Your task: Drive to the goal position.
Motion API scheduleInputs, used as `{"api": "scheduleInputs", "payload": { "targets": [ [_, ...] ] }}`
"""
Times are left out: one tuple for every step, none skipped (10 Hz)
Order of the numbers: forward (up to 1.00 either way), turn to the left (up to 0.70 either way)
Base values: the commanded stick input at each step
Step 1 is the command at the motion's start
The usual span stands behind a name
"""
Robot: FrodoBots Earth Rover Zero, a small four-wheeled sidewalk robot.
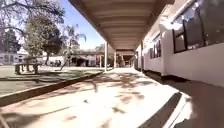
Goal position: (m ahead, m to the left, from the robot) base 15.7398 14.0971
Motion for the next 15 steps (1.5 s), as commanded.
{"api": "scheduleInputs", "payload": {
  "targets": [
    [0.70, 0.00],
    [0.70, 0.00],
    [0.70, 0.00],
    [0.70, 0.00],
    [0.70, 0.00],
    [0.70, 0.00],
    [0.70, 0.00],
    [0.70, 0.00],
    [0.70, 0.00],
    [0.70, 0.00],
    [0.70, 0.00],
    [0.70, 0.00],
    [0.70, -0.35],
    [0.70, -0.35],
    [0.70, -0.35]
  ]
}}
